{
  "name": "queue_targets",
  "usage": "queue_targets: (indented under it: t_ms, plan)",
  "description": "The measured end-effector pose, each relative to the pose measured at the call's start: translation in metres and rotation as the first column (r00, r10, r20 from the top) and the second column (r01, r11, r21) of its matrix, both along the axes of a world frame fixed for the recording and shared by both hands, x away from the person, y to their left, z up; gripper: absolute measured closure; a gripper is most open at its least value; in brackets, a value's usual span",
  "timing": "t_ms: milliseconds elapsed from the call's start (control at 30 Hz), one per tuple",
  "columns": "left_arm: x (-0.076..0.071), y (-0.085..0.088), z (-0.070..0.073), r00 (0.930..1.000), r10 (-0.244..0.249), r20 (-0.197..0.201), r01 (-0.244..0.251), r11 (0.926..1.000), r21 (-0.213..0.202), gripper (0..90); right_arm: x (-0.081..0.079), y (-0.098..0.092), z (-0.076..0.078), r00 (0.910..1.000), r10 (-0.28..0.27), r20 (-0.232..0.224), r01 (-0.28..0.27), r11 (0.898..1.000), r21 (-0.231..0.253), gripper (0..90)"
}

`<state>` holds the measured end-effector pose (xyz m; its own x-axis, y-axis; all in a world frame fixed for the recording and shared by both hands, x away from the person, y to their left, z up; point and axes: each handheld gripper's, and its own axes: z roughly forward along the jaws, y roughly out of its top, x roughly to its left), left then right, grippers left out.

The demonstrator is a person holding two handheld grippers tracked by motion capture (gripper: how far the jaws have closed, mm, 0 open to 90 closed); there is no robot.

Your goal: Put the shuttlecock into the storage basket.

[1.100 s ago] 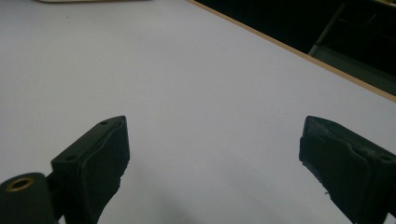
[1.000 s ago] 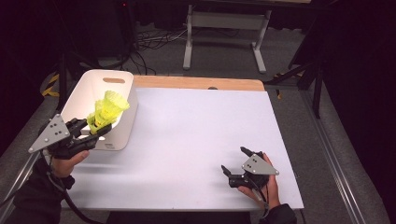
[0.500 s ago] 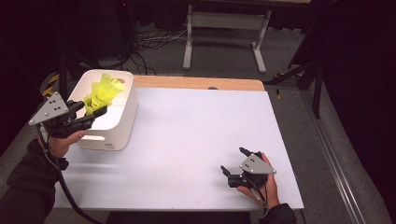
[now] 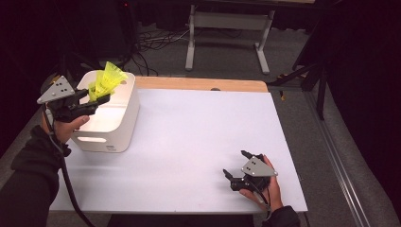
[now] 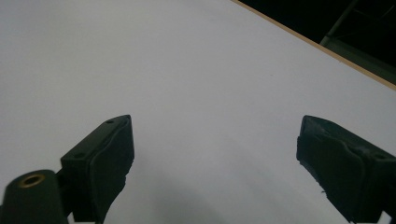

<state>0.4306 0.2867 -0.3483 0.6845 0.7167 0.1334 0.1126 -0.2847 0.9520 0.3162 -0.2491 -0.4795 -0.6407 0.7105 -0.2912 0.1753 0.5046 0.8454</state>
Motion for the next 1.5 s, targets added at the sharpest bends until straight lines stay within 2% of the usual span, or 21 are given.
queue_targets:
  t_ms: [67,100,200,233,400,500,567,733,800,867,900,933,967,1000,1067,1100,1300,1367,1400,1467,1500]
  plan:
    - [0.004,0.000,0.000,1.0000,0.005,-0.006,-0.005,0.9999,-0.009,59.0,0.000,0.000,0.000,1.0000,0.003,-0.002,-0.003,1.000,-0.001,12.1]
    - [0.011,-0.001,0.001,0.9997,0.017,-0.019,-0.017,0.9997,-0.016,59.1,0.000,0.001,-0.001,1.0000,0.005,-0.002,-0.005,1.000,-0.002,12.0]
    - [0.018,-0.004,0.001,0.9987,0.034,-0.039,-0.035,0.9994,-0.005,59.1,0.000,0.001,-0.001,1.0000,0.007,-0.004,-0.007,1.000,-0.005,12.0]
    - [0.024,-0.006,0.000,0.9971,0.049,-0.057,-0.049,0.9987,0.012,59.2,-0.001,0.001,-0.001,1.0000,0.010,-0.001,-0.010,1.000,-0.007,12.0]
    - [0.034,-0.009,-0.004,0.9945,0.069,-0.080,-0.066,0.9972,0.035,59.4,-0.001,0.001,-0.001,0.9999,0.013,-0.001,-0.013,1.000,-0.004,12.1]
    - [0.046,-0.010,-0.004,0.9891,0.090,-0.117,-0.083,0.9945,0.064,59.4,0.001,0.001,-0.002,0.9999,0.009,-0.006,-0.009,1.000,-0.003,12.3]
    - [0.051,-0.009,-0.005,0.9868,0.106,-0.122,-0.097,0.9918,0.084,59.4,0.000,0.001,-0.001,1.0000,0.004,0.004,-0.004,1.000,0.004,13.0]
    - [0.066,-0.007,-0.014,0.9673,0.169,-0.189,-0.147,0.9812,0.125,59.5,-0.001,-0.002,0.001,0.9999,-0.005,0.015,0.005,1.000,0.022,13.2]
    - [0.068,-0.007,-0.014,0.9652,0.174,-0.195,-0.150,0.9795,0.135,59.5,-0.001,-0.002,0.000,0.9999,-0.003,0.014,0.003,1.000,0.023,13.3]
    - [0.075,-0.008,-0.015,0.9567,0.177,-0.231,-0.145,0.9779,0.151,59.5,0.000,-0.002,0.000,0.9999,-0.002,0.011,0.002,1.000,0.021,13.2]
    - [0.075,-0.008,-0.015,0.9567,0.177,-0.231,-0.145,0.9779,0.151,59.5,-0.001,-0.002,0.000,0.9999,-0.003,0.010,0.003,1.000,0.021,13.2]
    - [0.079,-0.009,-0.017,0.9477,0.203,-0.247,-0.159,0.9697,0.186,59.4,-0.001,-0.002,0.000,1.0000,0.000,0.009,0.000,1.000,0.022,13.3]
    - [0.079,-0.009,-0.017,0.9477,0.203,-0.247,-0.159,0.9697,0.186,59.5,-0.001,-0.002,0.000,1.0000,0.000,0.009,0.000,1.000,0.022,13.3]
    - [0.082,-0.007,-0.019,0.9418,0.201,-0.269,-0.156,0.9712,0.180,59.5,-0.002,-0.002,0.000,1.0000,0.002,0.009,-0.002,1.000,0.024,13.3]
    - [0.086,-0.006,-0.022,0.9320,0.224,-0.285,-0.166,0.9631,0.212,59.4,-0.002,-0.002,0.000,0.9999,0.005,0.013,-0.006,1.000,0.022,13.3]
    - [0.087,-0.006,-0.024,0.9271,0.223,-0.301,-0.162,0.9631,0.215,59.4,-0.001,-0.002,0.000,0.9999,0.007,0.011,-0.007,1.000,0.024,13.3]
    - [0.094,-0.010,-0.031,0.9030,0.242,-0.355,-0.148,0.9509,0.272,59.1,-0.001,-0.002,-0.001,1.0000,0.007,0.003,-0.007,1.000,0.025,13.2]
    - [0.097,-0.013,-0.034,0.8932,0.255,-0.371,-0.140,0.9405,0.310,58.9,-0.001,-0.002,-0.001,1.0000,0.008,0.001,-0.008,1.000,0.025,13.2]
    - [0.098,-0.013,-0.034,0.8928,0.257,-0.370,-0.139,0.9385,0.316,58.7,0.000,-0.002,-0.001,1.0000,0.009,0.000,-0.009,1.000,0.024,13.2]
    - [0.100,-0.014,-0.036,0.8857,0.254,-0.388,-0.128,0.9376,0.323,58.6,0.000,-0.002,-0.001,1.0000,0.010,0.000,-0.010,1.000,0.024,13.2]
    - [0.100,-0.016,-0.038,0.8821,0.260,-0.393,-0.128,0.9343,0.333,58.5,0.000,-0.002,-0.001,0.9999,0.010,-0.001,-0.010,1.000,0.023,13.2]
